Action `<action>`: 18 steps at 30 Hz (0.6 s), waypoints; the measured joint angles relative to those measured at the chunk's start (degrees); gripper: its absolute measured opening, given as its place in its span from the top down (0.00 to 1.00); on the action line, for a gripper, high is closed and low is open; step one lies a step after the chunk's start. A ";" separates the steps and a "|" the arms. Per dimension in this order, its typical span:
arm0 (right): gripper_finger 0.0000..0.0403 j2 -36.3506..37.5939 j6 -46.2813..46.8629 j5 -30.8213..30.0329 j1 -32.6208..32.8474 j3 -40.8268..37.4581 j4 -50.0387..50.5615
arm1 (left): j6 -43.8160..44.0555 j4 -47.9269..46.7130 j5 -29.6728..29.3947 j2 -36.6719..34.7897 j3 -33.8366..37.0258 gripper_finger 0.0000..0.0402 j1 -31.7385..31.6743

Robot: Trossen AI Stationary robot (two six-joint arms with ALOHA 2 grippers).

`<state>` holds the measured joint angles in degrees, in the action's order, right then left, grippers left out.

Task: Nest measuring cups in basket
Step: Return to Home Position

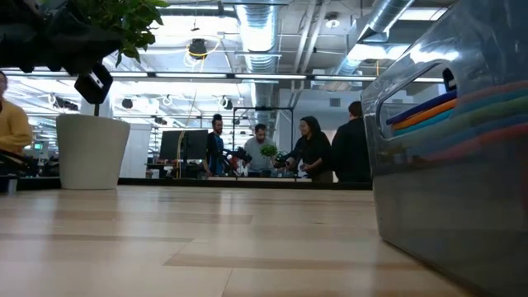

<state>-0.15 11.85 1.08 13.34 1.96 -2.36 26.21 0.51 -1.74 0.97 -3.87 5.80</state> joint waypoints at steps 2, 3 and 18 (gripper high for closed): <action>0.89 -0.01 -0.26 -0.31 -0.03 -1.28 -2.67 | -0.06 0.07 -0.69 -0.26 -0.01 0.97 0.65; 0.89 0.01 -0.79 -1.32 0.00 -1.46 -3.91 | -0.14 -0.30 -1.57 -0.26 -0.03 0.97 0.82; 0.89 0.01 -1.85 -8.08 -3.33 -1.52 -1.62 | -4.28 -2.86 -9.14 -0.35 0.31 0.97 1.35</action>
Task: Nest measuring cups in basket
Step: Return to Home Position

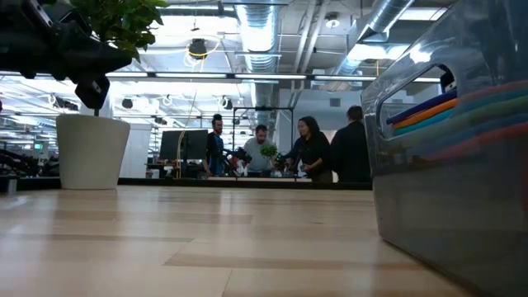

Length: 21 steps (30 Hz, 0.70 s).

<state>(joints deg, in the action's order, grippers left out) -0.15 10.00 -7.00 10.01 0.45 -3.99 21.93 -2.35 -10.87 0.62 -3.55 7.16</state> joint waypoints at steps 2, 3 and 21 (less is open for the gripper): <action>0.89 0.01 0.50 -0.07 -0.01 -0.02 -0.18 | 1.03 0.00 -0.02 -0.02 0.00 0.97 0.00; 0.89 0.01 0.50 -0.22 0.01 -0.02 -0.15 | 1.71 -0.17 -0.02 -0.02 0.00 0.97 0.00; 0.89 0.01 0.57 -0.34 0.01 -0.11 0.83 | 5.27 -4.61 -0.04 0.22 -0.20 0.97 0.00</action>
